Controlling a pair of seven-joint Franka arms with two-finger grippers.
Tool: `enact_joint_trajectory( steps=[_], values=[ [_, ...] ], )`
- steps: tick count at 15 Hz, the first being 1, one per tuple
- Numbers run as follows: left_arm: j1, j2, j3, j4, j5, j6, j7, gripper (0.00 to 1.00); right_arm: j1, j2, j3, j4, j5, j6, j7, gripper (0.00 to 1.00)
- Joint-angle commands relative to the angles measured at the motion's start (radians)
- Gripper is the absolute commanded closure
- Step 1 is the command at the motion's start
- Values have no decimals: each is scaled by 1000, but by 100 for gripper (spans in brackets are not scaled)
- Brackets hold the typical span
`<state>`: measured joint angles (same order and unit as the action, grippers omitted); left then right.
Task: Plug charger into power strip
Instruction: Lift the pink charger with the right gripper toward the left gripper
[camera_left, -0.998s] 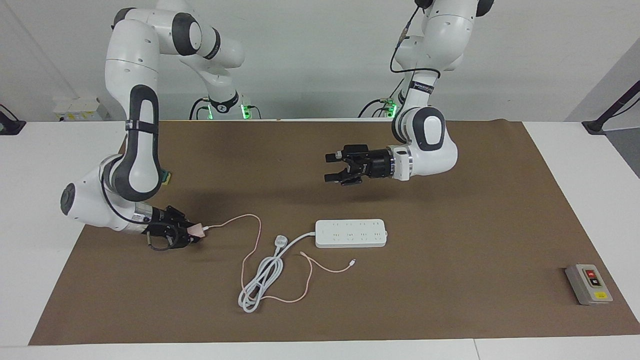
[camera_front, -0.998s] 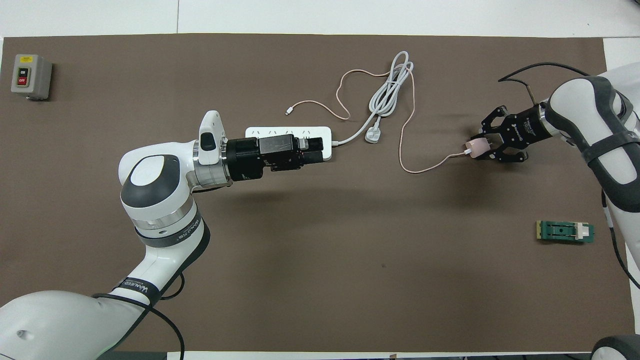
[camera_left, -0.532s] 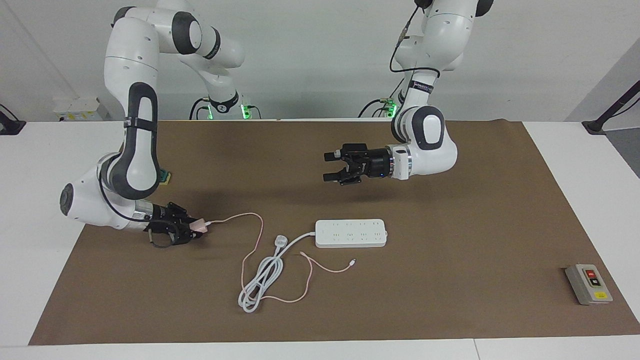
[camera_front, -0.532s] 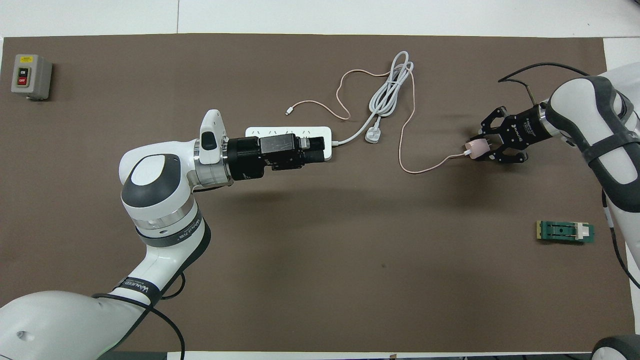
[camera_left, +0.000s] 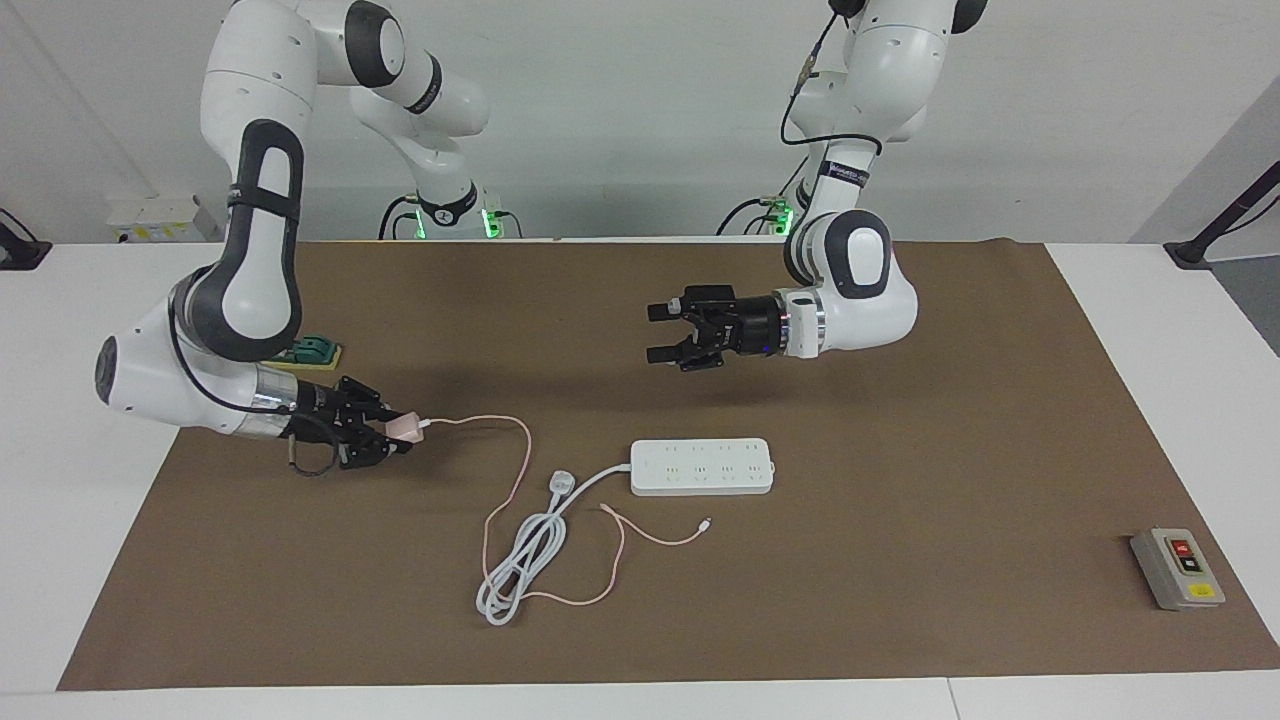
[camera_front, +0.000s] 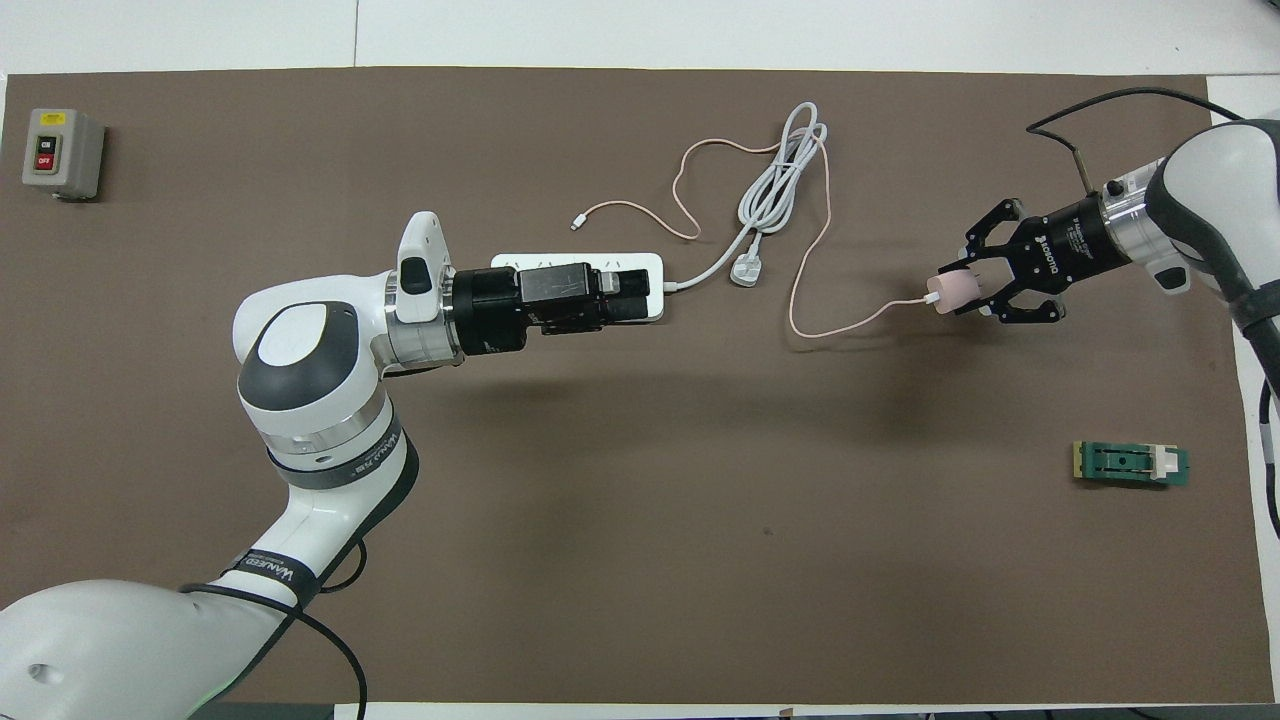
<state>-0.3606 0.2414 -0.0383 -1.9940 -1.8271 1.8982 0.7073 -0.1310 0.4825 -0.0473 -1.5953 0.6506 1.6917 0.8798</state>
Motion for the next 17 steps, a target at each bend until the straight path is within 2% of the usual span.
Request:
enact_joint_trajectory(
  steps=[1, 8, 17],
  values=[
    [-14, 21, 9, 38, 20, 19, -14, 0, 1, -34, 13, 6, 47, -29, 73, 100],
    [0, 29, 11, 37, 34, -14, -11, 0, 4, -114, 101, 15, 84, -33, 278, 100],
    [-17, 32, 6, 46, 12, 15, -9, 0, 151, -197, 113, 21, 132, 11, 522, 100]
  ],
)
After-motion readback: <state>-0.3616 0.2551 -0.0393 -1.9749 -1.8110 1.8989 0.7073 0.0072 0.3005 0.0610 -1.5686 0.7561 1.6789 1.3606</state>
